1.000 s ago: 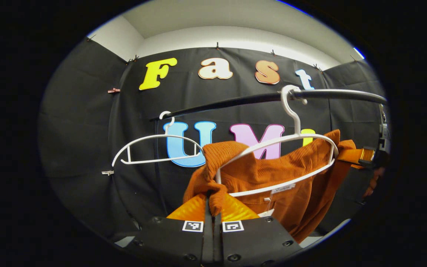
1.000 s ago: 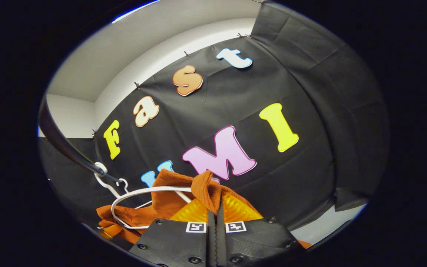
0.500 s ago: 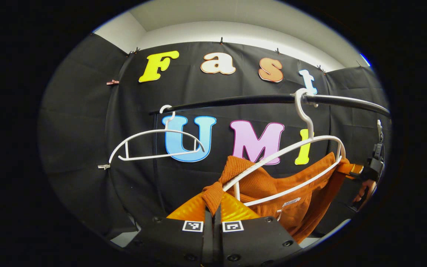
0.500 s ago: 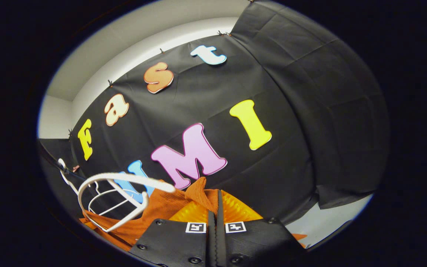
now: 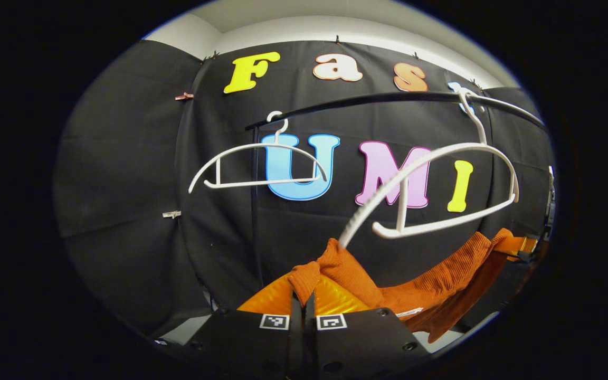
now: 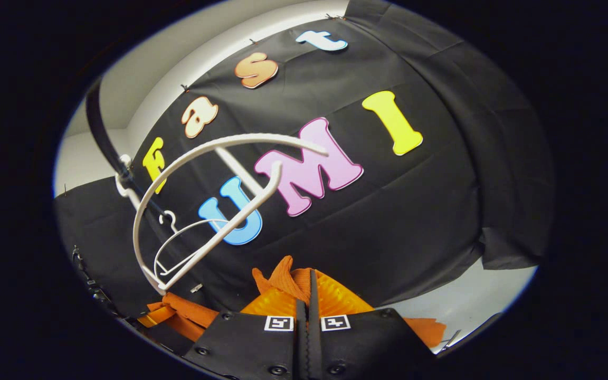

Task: Grasp the clothes on the hanger with both hands and then place them into the laundry hamper below.

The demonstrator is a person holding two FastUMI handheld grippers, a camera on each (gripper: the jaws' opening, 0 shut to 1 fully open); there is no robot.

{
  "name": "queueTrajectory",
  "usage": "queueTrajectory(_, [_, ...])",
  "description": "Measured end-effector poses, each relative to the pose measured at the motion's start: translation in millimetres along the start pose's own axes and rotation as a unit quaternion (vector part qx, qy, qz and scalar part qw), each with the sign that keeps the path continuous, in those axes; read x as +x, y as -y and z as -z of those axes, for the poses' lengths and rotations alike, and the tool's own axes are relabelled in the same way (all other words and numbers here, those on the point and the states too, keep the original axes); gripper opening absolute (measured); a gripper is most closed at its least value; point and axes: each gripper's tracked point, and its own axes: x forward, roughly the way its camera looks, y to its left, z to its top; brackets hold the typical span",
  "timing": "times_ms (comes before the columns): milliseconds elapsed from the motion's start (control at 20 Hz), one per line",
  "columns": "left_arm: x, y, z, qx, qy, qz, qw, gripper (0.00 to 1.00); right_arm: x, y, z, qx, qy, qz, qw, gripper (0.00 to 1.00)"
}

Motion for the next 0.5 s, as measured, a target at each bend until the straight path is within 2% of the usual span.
queueTrajectory(100, [-4.7,8.3,15.5,0.010,-0.009,0.014,1.000,0.04,-5.8,-17.1,17.0,-0.005,-0.016,-0.016,1.000,0.04])
queueTrajectory(300, [-14.5,49.8,23.8,0.014,-0.012,0.071,0.997,0.05,-16.6,-54.5,49.1,-0.018,-0.050,-0.051,0.997,0.05])
queueTrajectory(500, [-30.2,100.3,8.9,0.010,0.002,0.132,0.991,0.05,-27.4,-94.5,69.5,-0.015,-0.077,-0.089,0.993,0.04])
